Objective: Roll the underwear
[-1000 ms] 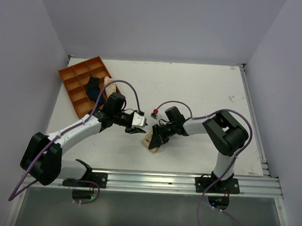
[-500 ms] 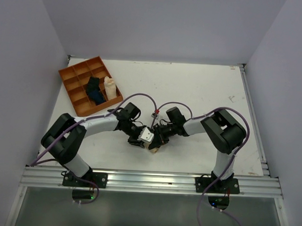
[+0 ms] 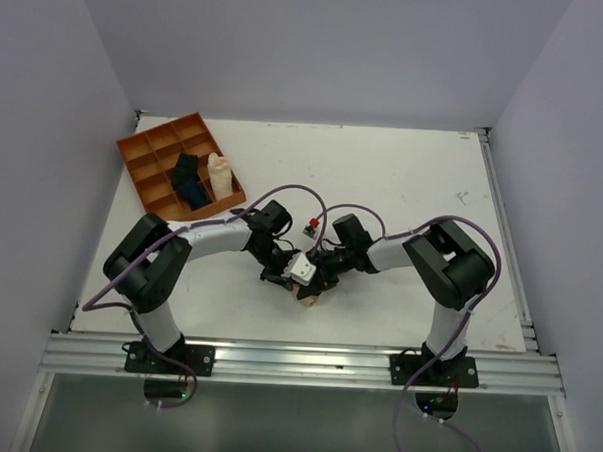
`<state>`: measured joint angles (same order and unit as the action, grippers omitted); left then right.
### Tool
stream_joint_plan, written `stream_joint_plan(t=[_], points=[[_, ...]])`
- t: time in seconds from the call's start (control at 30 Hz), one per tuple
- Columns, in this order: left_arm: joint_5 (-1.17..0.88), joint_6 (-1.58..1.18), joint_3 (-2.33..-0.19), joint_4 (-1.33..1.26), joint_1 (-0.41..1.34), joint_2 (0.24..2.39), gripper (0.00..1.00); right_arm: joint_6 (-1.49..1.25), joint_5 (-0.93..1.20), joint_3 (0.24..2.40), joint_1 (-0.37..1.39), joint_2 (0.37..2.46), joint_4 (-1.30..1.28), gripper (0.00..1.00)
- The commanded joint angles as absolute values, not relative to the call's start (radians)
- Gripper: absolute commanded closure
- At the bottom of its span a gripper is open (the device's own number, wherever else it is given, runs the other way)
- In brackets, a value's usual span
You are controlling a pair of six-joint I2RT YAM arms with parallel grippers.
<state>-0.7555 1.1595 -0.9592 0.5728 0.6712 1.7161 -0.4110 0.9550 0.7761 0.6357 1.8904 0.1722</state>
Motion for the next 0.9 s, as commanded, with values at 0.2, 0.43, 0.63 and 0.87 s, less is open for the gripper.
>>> stream_joint_plan(t=[0.2, 0.43, 0.63, 0.87], points=[[-0.811, 1.25, -1.152, 0.807, 0.678, 1.891, 0.9, -0.396, 0.537, 0.651, 0.638, 1.637, -0.043, 0.6], [-0.813, 1.197, -1.218, 0.868, 0.678, 1.959, 0.87, -0.483, 0.283, 0.531, 0.638, 1.421, -0.109, 0.53], [-0.813, 1.151, -1.262, 0.907, 0.678, 1.994, 0.85, -0.558, -0.042, 0.494, 0.716, 1.142, -0.245, 0.53], [-0.828, 1.124, -1.367, 1.018, 0.678, 2.069, 0.85, -0.577, -0.499, 0.594, 1.072, 0.922, -0.42, 0.52]])
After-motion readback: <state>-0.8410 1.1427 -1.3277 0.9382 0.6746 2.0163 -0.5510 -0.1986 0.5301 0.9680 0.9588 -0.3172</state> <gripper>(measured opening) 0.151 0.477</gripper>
